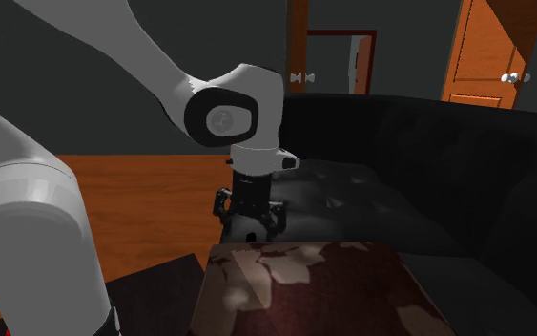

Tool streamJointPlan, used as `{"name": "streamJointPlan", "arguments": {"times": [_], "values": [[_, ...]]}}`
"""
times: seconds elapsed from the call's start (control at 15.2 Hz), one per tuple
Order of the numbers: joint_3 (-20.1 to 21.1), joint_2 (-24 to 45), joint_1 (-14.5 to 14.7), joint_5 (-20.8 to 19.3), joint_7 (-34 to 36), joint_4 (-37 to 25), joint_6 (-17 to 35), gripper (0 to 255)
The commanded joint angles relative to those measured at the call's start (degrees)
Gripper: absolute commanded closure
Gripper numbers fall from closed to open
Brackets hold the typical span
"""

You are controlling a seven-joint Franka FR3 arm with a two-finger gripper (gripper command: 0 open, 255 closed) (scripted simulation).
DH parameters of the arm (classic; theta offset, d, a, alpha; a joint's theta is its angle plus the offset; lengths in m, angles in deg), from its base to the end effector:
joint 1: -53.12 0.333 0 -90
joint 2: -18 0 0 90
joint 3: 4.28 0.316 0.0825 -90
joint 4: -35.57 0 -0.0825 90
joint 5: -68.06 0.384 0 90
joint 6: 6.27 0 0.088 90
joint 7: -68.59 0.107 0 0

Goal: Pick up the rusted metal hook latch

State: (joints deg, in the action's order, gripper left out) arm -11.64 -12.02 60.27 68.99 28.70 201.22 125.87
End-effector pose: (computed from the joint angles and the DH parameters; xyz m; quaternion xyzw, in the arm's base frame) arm 0.3221 0.0056 0.3178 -0.9381 -0.3427 0.0178 0.0465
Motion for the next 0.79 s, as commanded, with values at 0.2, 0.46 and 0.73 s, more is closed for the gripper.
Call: {"name": "streamJointPlan", "arguments": {"times": [0.2,0.46,0.73], "values": [[-0.9,4.6,0.44,0.26,-1.81,1.92,6.52,0],[-1.2,7.13,0.79,0.67,-2.27,2.51,9.62,0],[-1.24,7.04,0.72,0.62,-2.32,2.61,9.63,255]]}}
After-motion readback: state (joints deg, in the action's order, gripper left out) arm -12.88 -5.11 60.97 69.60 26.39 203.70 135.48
